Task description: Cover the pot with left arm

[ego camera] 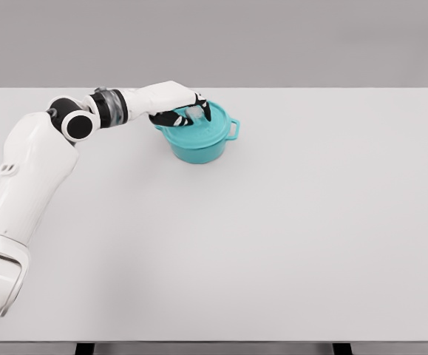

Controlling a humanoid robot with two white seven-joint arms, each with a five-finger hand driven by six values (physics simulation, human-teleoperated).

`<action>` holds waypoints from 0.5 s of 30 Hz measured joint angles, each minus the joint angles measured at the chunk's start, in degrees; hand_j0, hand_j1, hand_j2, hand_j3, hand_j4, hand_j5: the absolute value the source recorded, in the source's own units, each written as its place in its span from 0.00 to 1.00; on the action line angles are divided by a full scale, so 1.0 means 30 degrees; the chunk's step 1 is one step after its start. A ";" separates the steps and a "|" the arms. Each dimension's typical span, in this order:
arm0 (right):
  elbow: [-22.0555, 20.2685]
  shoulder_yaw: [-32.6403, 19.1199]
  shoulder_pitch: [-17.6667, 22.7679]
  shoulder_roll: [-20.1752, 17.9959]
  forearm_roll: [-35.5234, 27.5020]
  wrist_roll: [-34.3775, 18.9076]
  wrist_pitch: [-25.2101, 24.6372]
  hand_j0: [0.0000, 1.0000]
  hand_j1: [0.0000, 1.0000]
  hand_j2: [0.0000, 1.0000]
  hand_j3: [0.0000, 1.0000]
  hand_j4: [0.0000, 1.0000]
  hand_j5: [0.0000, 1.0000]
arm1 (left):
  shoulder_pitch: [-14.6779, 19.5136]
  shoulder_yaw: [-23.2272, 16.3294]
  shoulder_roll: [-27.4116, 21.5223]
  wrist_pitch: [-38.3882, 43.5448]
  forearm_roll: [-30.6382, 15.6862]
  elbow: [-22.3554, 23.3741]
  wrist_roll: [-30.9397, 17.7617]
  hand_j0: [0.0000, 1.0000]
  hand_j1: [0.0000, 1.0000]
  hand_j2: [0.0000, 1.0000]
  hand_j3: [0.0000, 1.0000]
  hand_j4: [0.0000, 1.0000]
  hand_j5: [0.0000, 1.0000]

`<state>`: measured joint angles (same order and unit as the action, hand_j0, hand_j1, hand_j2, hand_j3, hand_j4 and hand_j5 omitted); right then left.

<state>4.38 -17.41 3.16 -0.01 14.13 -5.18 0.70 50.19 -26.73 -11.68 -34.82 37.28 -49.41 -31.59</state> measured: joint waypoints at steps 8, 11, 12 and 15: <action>-0.0001 0.0000 0.0000 0.0000 0.0001 0.0000 0.0000 1.00 1.00 1.00 1.00 1.00 1.00 | 0.0000 0.0057 0.0035 0.0066 -0.0202 0.0148 0.0060 0.63 0.63 0.63 0.63 0.63 0.63; 0.0000 0.0000 0.0000 0.0000 -0.0002 0.0000 0.0000 1.00 1.00 1.00 1.00 1.00 1.00 | 0.0000 0.0070 0.0041 0.0082 -0.0227 0.0167 0.0080 0.64 0.64 0.64 0.64 0.64 0.64; 0.0000 0.0000 0.0000 0.0000 -0.0003 0.0000 0.0000 1.00 1.00 1.00 1.00 1.00 1.00 | 0.0000 0.0073 0.0043 0.0085 -0.0235 0.0174 0.0079 0.66 0.66 0.66 0.66 0.66 0.66; -0.0002 0.0000 0.0000 0.0000 0.0001 0.0000 0.0000 1.00 1.00 1.00 1.00 1.00 1.00 | 0.0000 0.0081 0.0047 0.0099 -0.0278 0.0190 0.0088 0.67 0.67 0.67 0.67 0.67 0.67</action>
<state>4.37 -17.41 3.16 -0.01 14.13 -5.18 0.70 50.19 -26.48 -11.54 -34.52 36.45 -48.84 -31.32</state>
